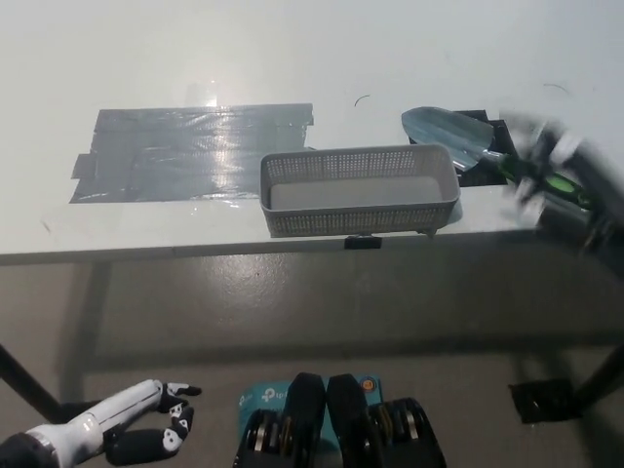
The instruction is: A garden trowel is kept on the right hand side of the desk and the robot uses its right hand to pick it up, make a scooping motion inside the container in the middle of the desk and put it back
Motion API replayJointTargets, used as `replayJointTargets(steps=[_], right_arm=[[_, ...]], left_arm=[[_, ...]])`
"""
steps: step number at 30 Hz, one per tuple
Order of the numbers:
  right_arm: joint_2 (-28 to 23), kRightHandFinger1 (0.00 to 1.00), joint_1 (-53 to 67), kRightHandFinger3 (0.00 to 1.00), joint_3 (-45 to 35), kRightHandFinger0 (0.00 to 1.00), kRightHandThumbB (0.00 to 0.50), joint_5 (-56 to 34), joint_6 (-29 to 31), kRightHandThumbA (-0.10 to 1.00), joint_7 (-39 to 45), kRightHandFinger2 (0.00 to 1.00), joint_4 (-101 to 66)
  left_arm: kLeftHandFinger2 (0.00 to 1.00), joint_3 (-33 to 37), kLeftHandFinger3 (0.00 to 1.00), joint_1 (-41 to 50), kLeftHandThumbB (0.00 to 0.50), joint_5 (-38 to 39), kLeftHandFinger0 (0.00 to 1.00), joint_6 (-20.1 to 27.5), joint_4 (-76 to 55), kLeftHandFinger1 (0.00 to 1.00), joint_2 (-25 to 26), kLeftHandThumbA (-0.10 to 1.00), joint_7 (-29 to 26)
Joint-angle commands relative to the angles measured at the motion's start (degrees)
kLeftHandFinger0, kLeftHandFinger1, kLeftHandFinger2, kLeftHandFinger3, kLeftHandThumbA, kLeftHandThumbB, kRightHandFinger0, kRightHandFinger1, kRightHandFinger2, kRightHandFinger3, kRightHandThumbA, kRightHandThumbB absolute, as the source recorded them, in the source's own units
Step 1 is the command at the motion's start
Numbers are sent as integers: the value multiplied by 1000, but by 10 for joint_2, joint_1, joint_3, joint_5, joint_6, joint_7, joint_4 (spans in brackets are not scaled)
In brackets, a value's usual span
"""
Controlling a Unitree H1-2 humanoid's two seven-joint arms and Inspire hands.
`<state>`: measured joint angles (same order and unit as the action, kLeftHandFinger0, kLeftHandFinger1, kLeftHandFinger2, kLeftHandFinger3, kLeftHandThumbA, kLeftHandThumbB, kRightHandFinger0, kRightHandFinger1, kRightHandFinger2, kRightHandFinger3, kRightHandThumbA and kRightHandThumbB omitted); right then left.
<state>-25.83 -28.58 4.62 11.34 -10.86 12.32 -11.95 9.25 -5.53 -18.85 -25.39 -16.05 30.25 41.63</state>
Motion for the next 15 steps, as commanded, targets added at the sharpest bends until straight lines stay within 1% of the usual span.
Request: replayJointTargets(steps=[1, 2, 3, 5, 7, 8, 9, 11, 12, 13, 14, 15], right_arm=[[-16, 1000, -58, 1000, -29, 1000, 237, 58, 54, 345, -57, 894, 16], [-16, 1000, -61, 1000, -29, 1000, 247, 64, 51, 368, -58, 930, 18], [-27, 1000, -81, 1000, -25, 1000, 292, 92, 50, 434, -65, 1000, 36], [-34, 1000, -98, 1000, -14, 1000, 326, 125, 30, 512, -66, 1000, 53], [-34, 1000, -111, 1000, -9, 1000, 366, 142, 18, 594, -69, 1000, 77], [-36, 1000, -116, 1000, 0, 1000, 380, 158, 14, 662, -71, 1000, 94], [-37, 1000, -120, 1000, 5, 1000, 405, 166, 12, 724, -71, 1000, 107], [-30, 1000, -129, 1000, 23, 1000, 410, 184, 10, 740, -79, 1000, 155], [-24, 1000, -130, 1000, 26, 1000, 403, 188, 21, 718, -91, 1000, 177], [-17, 1000, -130, 1000, 35, 1000, 394, 194, 32, 687, -105, 1000, 205], [-16, 1000, -132, 1000, 39, 1000, 410, 198, 30, 698, -105, 1000, 215], [-15, 1000, -134, 1000, 45, 1000, 413, 203, 26, 706, -102, 1000, 222]], left_arm=[[1000, -25, 1000, -4, 33, -56, 1000, -15, -21, 961, -8, 1000, 72], [1000, -27, 1000, -4, 36, -60, 1000, -15, -21, 963, -10, 1000, 76], [1000, -38, 1000, -8, 25, -69, 1000, -15, -22, 971, -17, 1000, 89], [1000, -47, 1000, -11, 30, -90, 1000, -15, -26, 963, -22, 1000, 107], [1000, -56, 1000, -14, 9, -100, 1000, -15, -26, 961, -31, 1000, 123], [1000, -58, 1000, -15, 19, -109, 1000, -15, -26, 960, -34, 1000, 130], [1000, -61, 1000, -15, 23, -116, 1000, -15, -28, 952, -36, 1000, 135], [1000, -71, 1000, -13, 25, -128, 1000, -15, -30, 934, -47, 1000, 145], [999, -71, 1000, -13, 31, -130, 1000, -15, -32, 922, -48, 1000, 148], [1000, -77, 1000, -14, 11, -135, 1000, -15, -32, 930, -50, 1000, 159], [1000, -81, 1000, -15, 19, -139, 1000, -15, -32, 934, -53, 1000, 165], [1000, -84, 1000, -16, 21, -142, 1000, -15, -31, 935, -55, 1000, 168]])
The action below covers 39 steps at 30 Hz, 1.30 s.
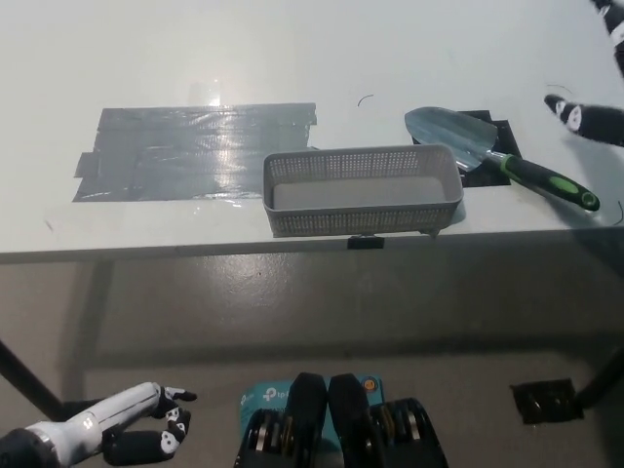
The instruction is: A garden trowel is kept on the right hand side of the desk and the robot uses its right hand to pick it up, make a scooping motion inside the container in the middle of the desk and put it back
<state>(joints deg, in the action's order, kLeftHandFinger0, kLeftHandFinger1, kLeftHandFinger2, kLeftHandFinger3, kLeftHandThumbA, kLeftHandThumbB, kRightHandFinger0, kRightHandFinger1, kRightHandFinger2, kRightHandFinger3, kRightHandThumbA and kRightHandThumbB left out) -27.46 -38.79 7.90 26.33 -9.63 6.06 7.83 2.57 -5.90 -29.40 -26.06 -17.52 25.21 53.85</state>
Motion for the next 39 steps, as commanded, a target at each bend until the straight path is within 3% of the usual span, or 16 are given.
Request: replayJointTargets(steps=[1, 6, 10, 18, 20, 27, 31, 35, 37, 39], right_arm=[[2, 1000, -35, 1000, 19, 1000, 444, 60, 1, 765, -34, 1000, 32], [12, 1000, -58, 1000, 43, 1000, 490, 78, -10, 834, -32, 1000, 89], [21, 1000, -84, 1000, 52, 1000, 500, 81, -21, 1000, -26, 1000, 146], [10, 1000, -106, 1000, 73, 1000, 500, 84, -40, 1000, 8, 1000, 228], [7, 1000, -113, 1000, 74, 1000, 500, 80, -22, 987, -2, 1000, 266], [-3, 1000, -130, 1000, 87, 1000, 499, 73, -33, 942, 30, 1000, 340], [5, 1000, -122, 1000, 88, 1000, 465, 63, -9, 914, 27, 1000, 360], [16, 1000, -119, 1000, 97, 1000, 458, 61, -6, 885, 42, 1000, 367], [24, 1000, -120, 1000, 99, 1000, 417, 55, -5, 813, 52, 1000, 377], [26, 1000, -121, 1000, 96, 1000, 408, 50, 2, 786, 49, 1000, 383]], left_arm=[[1000, -20, 1000, -14, 39, -42, 1000, -9, -17, 936, -8, 1000, 51], [1000, -33, 1000, -20, 54, -64, 1000, -9, -19, 949, -18, 1000, 74], [1000, -40, 1000, -22, 47, -73, 1000, -9, -23, 935, -26, 1000, 84], [1000, -45, 1000, -25, 50, -90, 1000, -9, -25, 915, -33, 1000, 97], [998, -47, 1000, -27, 54, -98, 1000, -9, -26, 926, -33, 1000, 106], [1000, -44, 1000, -36, 32, -100, 1000, -9, -30, 941, -28, 1000, 114], [1000, -48, 1000, -37, 7, -99, 1000, -9, -31, 934, -34, 1000, 118], [998, -56, 1000, -39, 16, -106, 1000, -9, -32, 929, -37, 1000, 125], [987, -55, 1000, -38, 13, -107, 978, -9, -32, 919, -37, 1000, 125], [992, -58, 1000, -40, 35, -109, 980, -9, -34, 923, -38, 1000, 128]])
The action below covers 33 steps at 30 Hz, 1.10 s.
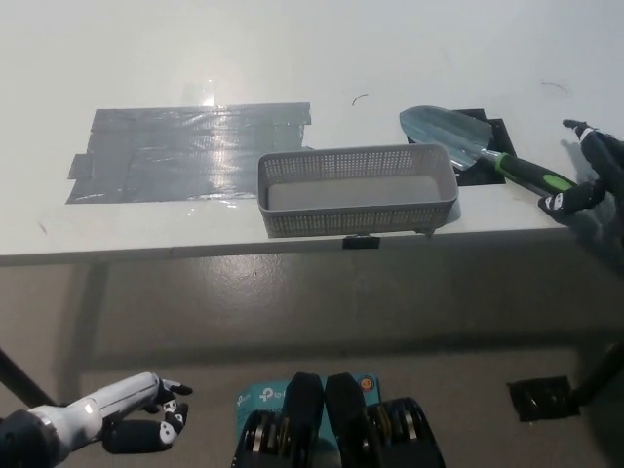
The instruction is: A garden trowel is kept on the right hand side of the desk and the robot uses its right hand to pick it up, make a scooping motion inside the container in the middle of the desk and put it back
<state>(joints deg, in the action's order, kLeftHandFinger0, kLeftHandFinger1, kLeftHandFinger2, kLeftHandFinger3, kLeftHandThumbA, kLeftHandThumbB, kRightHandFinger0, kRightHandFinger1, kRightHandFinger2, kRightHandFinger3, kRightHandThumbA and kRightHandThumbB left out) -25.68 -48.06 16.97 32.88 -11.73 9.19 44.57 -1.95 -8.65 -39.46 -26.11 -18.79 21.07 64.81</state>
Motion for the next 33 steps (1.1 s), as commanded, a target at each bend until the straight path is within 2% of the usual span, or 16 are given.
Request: replayJointTargets(steps=[1, 3, 7, 8, 10, 12, 15, 19, 20, 21, 22, 26, 29, 30, 31, 33], right_arm=[[11, 1000, -30, 1000, 4, 1000, 399, -19, 27, 766, 16, 1000, 18], [15, 1000, -34, 1000, 3, 1000, 373, -25, 34, 717, 18, 1000, 24], [17, 1000, -45, 1000, 9, 1000, 353, -26, 56, 657, 17, 1000, 46], [18, 1000, -48, 1000, 13, 1000, 309, -21, 58, 597, 15, 1000, 53], [17, 1000, -48, 1000, 14, 1000, 300, -21, 59, 576, 16, 1000, 55], [16, 1000, -49, 1000, 19, 1000, 248, -19, 50, 497, 27, 1000, 53], [14, 1000, -58, 1000, 45, 1000, 224, -3, 27, 493, 62, 1000, 66], [5, 1000, -72, 1000, 95, 1000, 136, 22, 8, 340, 107, 1000, 77], [1, 1000, -81, 1000, 122, 1000, 84, 39, -10, 408, 145, 1000, 85], [1, 1000, -90, 1000, 138, 1000, 71, 45, -25, 447, 178, 1000, 96], [3, 1000, -114, 1000, 176, 1000, 16, 60, -8, 432, 257, 1000, 141], [15, 1000, -142, 1000, 249, 1000, 99, 106, -4, 225, 312, 1000, 221], [28, 1000, -152, 1000, 268, 1000, 92, 106, -13, 192, 317, 1000, 258], [39, 1000, -157, 1000, 291, 1000, 86, 125, -9, 95, 315, 1000, 276], [43, 1000, -159, 1000, 302, 1000, 16, 131, -15, 111, 306, 1000, 281], [51, 1000, -159, 1000, 318, 958, 0, 139, -27, 175, 286, 1000, 286]], left_arm=[[991, -12, 1000, -13, 31, -10, 988, -8, -25, 926, 4, 1000, 19], [987, -12, 1000, -14, 17, -8, 995, -8, -25, 930, 5, 1000, 17], [991, -7, 1000, -19, 47, -9, 982, -8, -22, 930, 8, 1000, 14], [994, -7, 1000, -22, 55, -12, 981, -8, -23, 936, 7, 1000, 20], [992, -5, 1000, -24, 67, -10, 971, -8, -24, 937, 8, 1000, 19], [1000, -9, 1000, -21, 79, -6, 972, -8, -25, 936, 7, 1000, 17], [1000, -8, 1000, -19, 51, -1, 996, -8, -28, 944, 11, 1000, 17], [999, -10, 1000, -20, 40, -4, 975, -8, -32, 938, 6, 1000, 20], [1000, -7, 1000, -23, 30, -6, 977, -8, -30, 941, 6, 1000, 20], [999, -7, 1000, -25, 29, -6, 976, -8, -28, 941, 6, 1000, 20], [1000, -4, 1000, -27, 32, -9, 976, -8, -28, 947, 6, 1000, 21], [996, 5, 1000, -38, 27, -14, 998, -8, -22, 953, 8, 1000, 25], [983, 6, 1000, -40, 0, -7, 996, -8, -22, 940, 10, 1000, 23], [990, 4, 1000, -41, 0, -9, 1000, -8, -25, 948, 9, 1000, 28], [998, 4, 1000, -43, 0, -9, 1000, -8, -25, 950, 9, 1000, 29], [1000, 1, 1000, -43, 5, -10, 1000, -8, -27, 952, 7, 1000, 32]])
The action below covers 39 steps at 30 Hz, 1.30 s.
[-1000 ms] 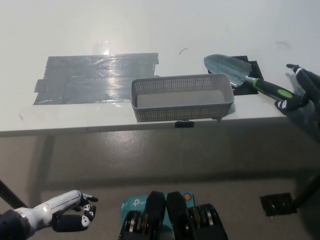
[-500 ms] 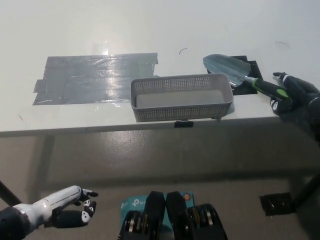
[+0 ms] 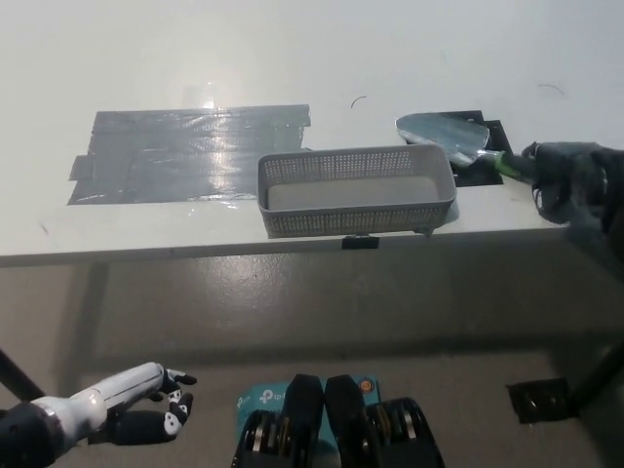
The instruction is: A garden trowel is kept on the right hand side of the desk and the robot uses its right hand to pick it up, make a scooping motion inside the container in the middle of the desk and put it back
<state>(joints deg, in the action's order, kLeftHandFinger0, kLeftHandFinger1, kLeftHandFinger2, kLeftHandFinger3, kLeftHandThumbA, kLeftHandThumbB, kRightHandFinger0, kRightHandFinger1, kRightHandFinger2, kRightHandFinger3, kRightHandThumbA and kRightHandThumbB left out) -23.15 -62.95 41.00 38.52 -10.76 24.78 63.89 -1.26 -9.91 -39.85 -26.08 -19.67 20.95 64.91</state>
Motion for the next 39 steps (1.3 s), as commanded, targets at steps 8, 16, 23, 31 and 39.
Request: replayJointTargets(steps=[8, 16, 23, 31, 39], right_arm=[[-7, 0, 45, 719, 140, 0, 351, 124, -34, 73, 37, 46, -44], [-7, 226, 122, 823, 47, 38, 0, 105, -56, 218, -148, 257, -93], [17, 449, 185, 656, -88, 298, 0, 40, -11, -21, -268, 507, -92], [31, 518, 231, 794, -187, 396, 0, 14, 30, -100, -315, 630, -112], [6, 73, 220, 597, -206, 0, 0, 15, 76, -100, -325, 304, -124]], left_arm=[[985, -4, 1000, -28, 26, -7, 1000, -8, -28, 960, 11, 1000, 34], [1000, 0, 1000, -34, 41, -11, 1000, -8, -32, 980, 13, 1000, 44], [1000, -2, 1000, -29, 23, -15, 1000, -8, -36, 989, 10, 1000, 49], [1000, 0, 1000, -22, 36, -12, 1000, -8, -31, 1000, 12, 1000, 46], [1000, 1, 1000, -15, 31, -15, 1000, -8, -33, 985, 16, 1000, 43]])
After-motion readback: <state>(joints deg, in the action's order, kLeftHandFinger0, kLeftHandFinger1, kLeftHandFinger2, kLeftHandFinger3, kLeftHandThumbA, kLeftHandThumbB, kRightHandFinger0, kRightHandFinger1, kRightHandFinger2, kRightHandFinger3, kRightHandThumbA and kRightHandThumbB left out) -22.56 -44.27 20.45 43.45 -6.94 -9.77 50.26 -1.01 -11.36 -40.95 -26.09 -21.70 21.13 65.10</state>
